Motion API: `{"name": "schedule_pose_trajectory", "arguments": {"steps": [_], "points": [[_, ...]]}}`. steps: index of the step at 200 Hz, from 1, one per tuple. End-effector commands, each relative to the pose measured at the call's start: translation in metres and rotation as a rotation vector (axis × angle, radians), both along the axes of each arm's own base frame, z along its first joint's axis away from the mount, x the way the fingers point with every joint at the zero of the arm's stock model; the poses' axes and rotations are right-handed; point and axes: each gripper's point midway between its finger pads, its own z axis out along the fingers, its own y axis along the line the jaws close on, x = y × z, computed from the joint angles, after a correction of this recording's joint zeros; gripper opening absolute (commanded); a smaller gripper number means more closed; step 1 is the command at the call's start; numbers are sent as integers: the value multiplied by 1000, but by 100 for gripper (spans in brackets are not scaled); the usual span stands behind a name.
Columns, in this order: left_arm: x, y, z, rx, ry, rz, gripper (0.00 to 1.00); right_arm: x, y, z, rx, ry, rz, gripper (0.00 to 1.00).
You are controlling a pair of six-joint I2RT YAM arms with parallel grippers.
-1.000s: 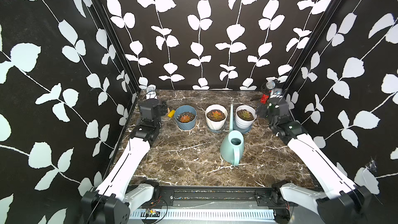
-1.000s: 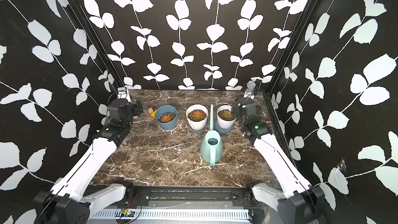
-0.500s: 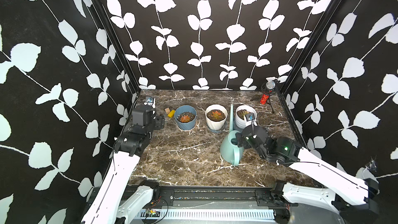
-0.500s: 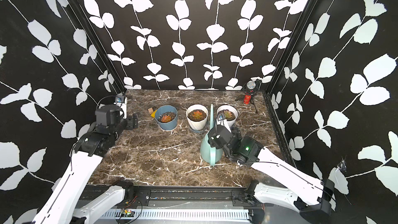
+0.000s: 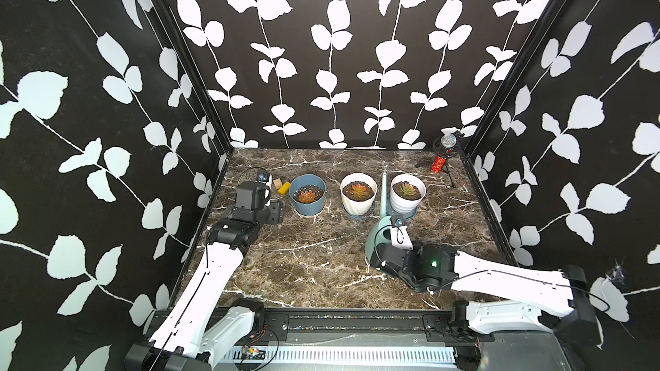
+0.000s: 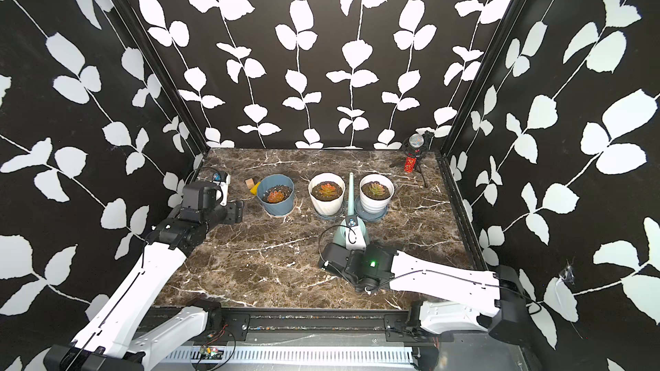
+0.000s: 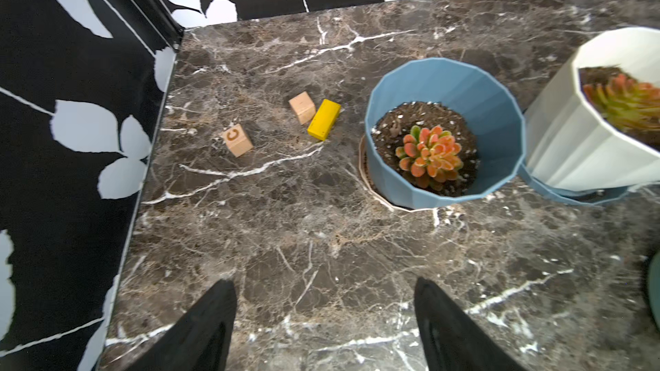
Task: Water the succulent around the soil edge
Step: Pick up the watering can from the center of the board.
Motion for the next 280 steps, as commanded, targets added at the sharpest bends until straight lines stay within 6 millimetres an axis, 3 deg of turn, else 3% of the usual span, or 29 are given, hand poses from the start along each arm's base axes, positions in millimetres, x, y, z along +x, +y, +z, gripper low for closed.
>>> {"name": "schedule_pose_trajectory", "arguments": {"steps": [1, 61, 117, 199, 226, 280], "points": [[1, -9, 1, -42, -10, -29, 80, -2, -1, -12, 29, 14, -58, 97], [0, -5, -1, -15, -3, -21, 80, -1, 6, -24, 22, 31, -47, 81], [0, -4, -4, -8, 9, -16, 80, 0, -8, -44, 65, 78, -112, 69], [0, -3, -6, 2, 18, -14, 80, 6, -7, -37, 108, 64, -113, 48], [0, -2, -5, 3, 16, -12, 80, 6, -7, -39, 96, 70, -114, 45], [-1, -2, -4, 3, 13, -14, 80, 7, -8, -36, 95, 62, -120, 18]]}}
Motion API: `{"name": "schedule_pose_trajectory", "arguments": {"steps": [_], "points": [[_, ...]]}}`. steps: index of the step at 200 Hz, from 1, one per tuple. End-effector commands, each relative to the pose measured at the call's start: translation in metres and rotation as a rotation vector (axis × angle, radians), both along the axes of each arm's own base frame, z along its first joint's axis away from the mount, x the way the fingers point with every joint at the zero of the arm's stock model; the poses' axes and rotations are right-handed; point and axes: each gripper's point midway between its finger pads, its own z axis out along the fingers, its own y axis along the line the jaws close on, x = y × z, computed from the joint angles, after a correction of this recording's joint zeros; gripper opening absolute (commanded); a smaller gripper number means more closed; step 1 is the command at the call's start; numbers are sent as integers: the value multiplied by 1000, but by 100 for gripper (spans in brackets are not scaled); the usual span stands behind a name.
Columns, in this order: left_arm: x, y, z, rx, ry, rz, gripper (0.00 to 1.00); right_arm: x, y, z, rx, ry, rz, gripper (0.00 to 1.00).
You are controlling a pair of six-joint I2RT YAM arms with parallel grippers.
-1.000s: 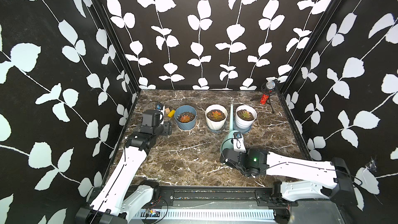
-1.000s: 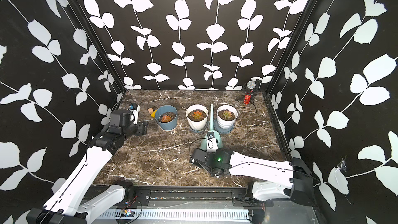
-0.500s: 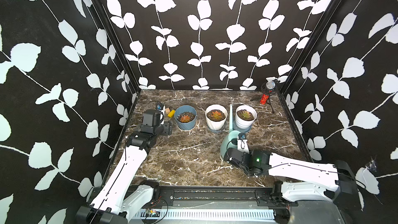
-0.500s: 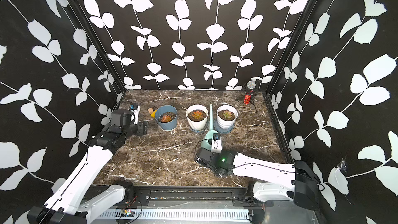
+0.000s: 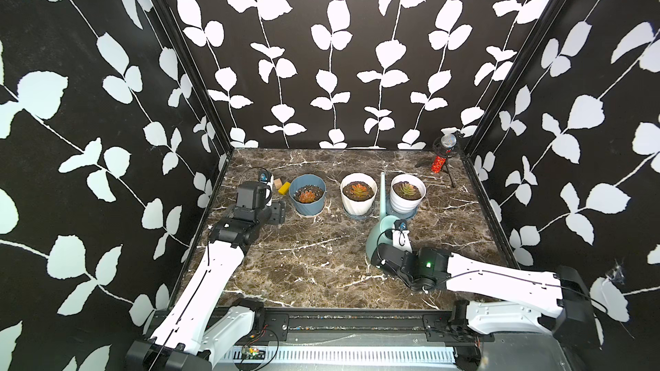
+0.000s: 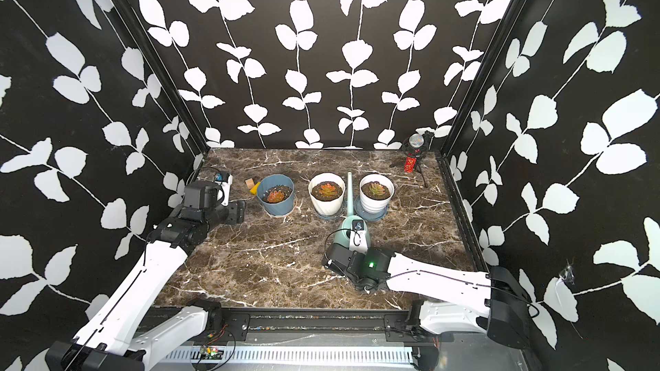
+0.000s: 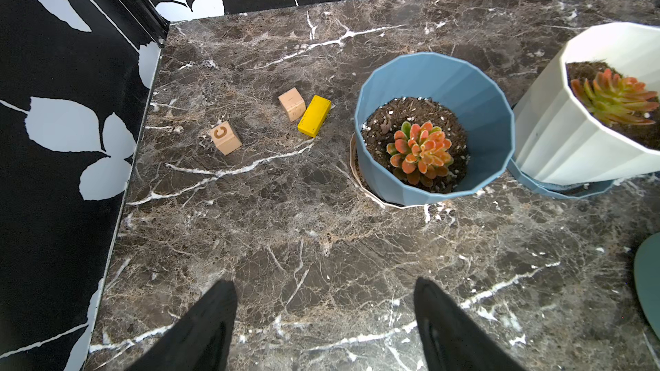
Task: Water the succulent around the soil edge
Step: Pick up the watering can from the center of the board.
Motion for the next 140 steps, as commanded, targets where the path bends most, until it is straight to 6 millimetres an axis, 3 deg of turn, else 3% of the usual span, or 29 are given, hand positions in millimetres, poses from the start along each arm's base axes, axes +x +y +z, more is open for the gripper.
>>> {"name": "schedule_pose_trajectory", "arguments": {"steps": [1, 25, 61, 103, 140], "points": [[-2, 0, 0, 7, -3, -4, 80, 3, -7, 0, -26, -11, -17, 16], [-2, 0, 1, 7, -4, -4, 80, 0, -10, 5, -30, -3, -20, 0], [-3, 0, 2, 2, -9, -4, 80, -17, -20, 23, -21, 21, 34, 0], [-3, 0, 4, 4, -15, -4, 80, -51, -37, 53, -37, 68, 173, 0], [-4, 3, 5, 14, -20, 1, 80, -50, -65, 94, -119, 0, 207, 0]]}}
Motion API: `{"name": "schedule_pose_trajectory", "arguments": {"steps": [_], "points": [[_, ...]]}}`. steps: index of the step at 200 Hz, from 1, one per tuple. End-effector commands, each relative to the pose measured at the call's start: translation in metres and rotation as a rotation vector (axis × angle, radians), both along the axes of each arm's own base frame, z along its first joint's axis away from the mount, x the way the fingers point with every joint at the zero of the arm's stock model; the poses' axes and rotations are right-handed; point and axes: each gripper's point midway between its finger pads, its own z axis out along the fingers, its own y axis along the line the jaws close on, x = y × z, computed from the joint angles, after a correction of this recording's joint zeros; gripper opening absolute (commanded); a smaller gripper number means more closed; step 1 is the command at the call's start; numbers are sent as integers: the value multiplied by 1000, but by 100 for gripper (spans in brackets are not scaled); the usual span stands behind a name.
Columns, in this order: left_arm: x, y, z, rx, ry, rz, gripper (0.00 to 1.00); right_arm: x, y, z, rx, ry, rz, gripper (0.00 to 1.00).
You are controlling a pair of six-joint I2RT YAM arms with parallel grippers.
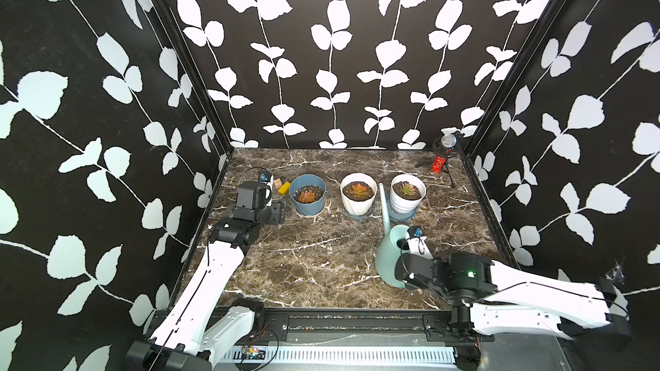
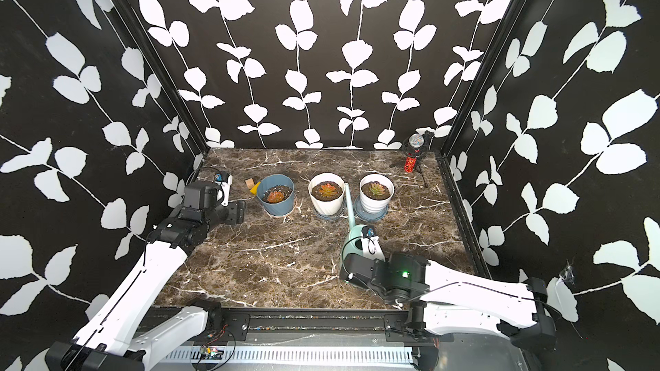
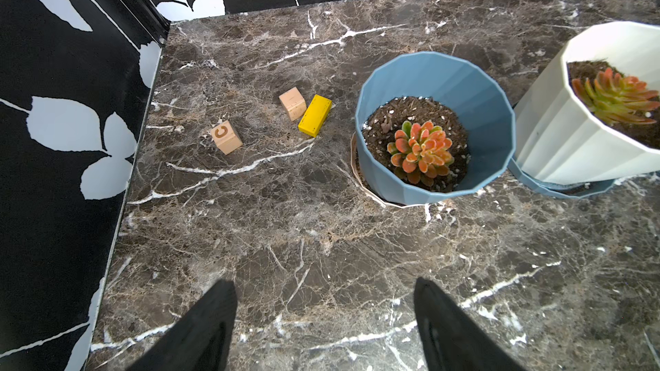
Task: Water the succulent around the soil edge
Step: Pick up the watering can from the center of the board, then water the soil of the potted plant with water.
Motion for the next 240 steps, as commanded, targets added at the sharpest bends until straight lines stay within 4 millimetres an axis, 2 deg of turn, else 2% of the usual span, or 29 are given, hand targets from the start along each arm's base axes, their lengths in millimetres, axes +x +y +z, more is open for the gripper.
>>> {"name": "schedule_pose_trajectory", "arguments": {"steps": [1, 54, 89, 127, 164, 196, 218, 240], "points": [[-4, 2, 4, 12, -18, -3, 80, 8, -26, 40, -75, -100, 20, 0], [-4, 4, 5, 23, -21, 2, 81, 48, -40, 129, -259, -349, 71, 0], [-5, 6, 5, 36, -25, 7, 81, 75, -43, 165, -261, -406, 119, 0], [-5, 8, 5, 45, -24, 9, 82, 85, -71, 199, -336, -469, 170, 0], [-4, 8, 4, 48, -21, 10, 82, 86, -100, 211, -537, -529, 230, 0], [-4, 8, 4, 49, -19, 7, 82, 88, -127, 211, -804, -548, 268, 0], [-5, 8, 5, 50, -21, 6, 83, 93, -140, 198, -987, -483, 293, 0], [-5, 8, 4, 52, -19, 3, 82, 98, -147, 181, -1052, -408, 326, 0]]}}
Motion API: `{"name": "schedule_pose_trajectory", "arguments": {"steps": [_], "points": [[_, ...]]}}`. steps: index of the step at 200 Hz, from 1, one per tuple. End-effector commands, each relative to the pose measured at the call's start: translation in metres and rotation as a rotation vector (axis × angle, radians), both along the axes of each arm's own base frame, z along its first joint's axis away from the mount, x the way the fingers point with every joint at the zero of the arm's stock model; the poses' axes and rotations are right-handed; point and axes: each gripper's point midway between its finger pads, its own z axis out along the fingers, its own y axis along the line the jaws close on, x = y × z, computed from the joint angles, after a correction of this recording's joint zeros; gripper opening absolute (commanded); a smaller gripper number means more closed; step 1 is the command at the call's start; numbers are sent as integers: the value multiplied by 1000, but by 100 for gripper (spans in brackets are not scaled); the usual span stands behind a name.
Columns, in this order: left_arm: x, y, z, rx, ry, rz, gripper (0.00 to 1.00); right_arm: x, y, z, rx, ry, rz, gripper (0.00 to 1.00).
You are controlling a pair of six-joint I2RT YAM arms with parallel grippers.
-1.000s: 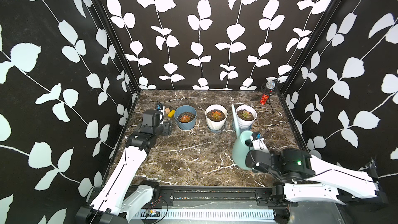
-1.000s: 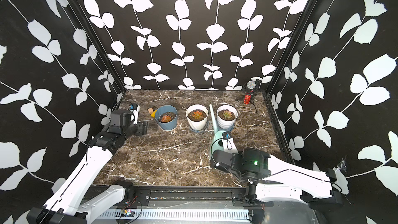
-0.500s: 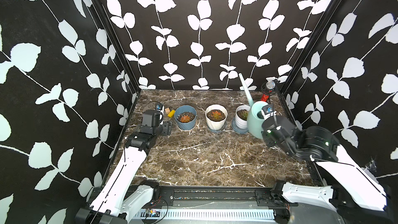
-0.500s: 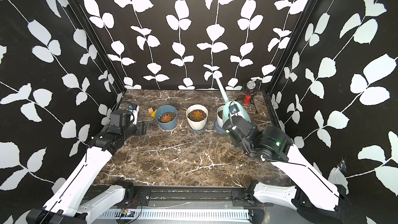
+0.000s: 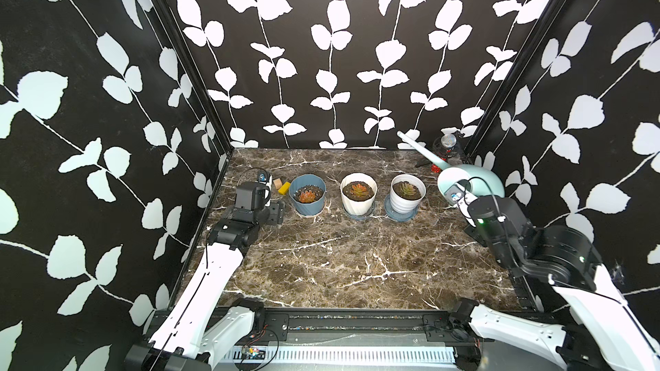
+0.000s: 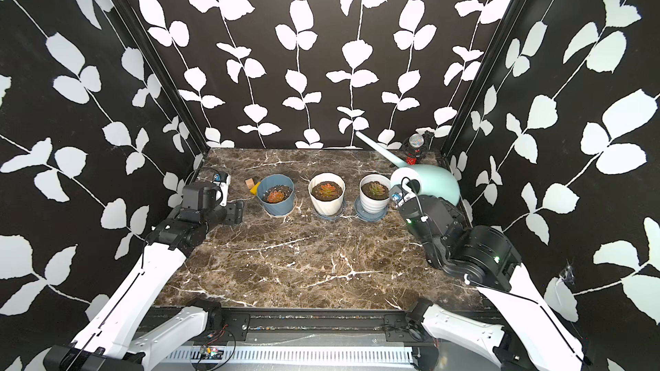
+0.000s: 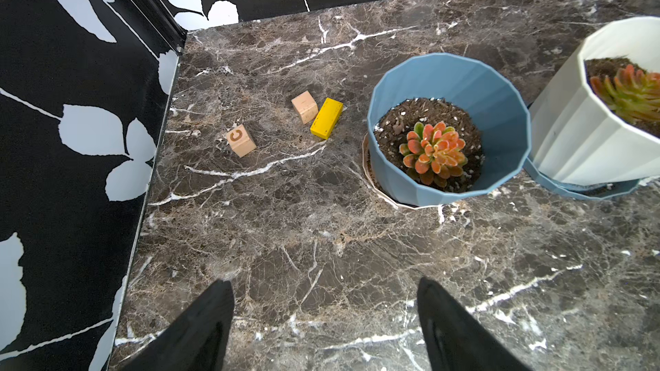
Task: Water the succulent around the soil edge
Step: Water the soil of the potted plant with water.
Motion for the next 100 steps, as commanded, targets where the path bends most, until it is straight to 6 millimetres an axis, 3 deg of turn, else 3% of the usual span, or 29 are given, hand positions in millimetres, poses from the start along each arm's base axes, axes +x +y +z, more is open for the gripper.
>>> {"name": "schedule_pose_trajectory", "arguments": {"steps": [1, 59, 100], "points": [[-4, 2, 1, 10, -4, -5, 83, 13, -12, 2, -156, -18, -40, 0], [-4, 3, 1, 10, -4, -3, 83, 27, -29, -41, -230, 154, -84, 0], [-3, 2, 0, 5, 1, -6, 83, 40, -37, -49, -288, 196, -119, 0]]}}
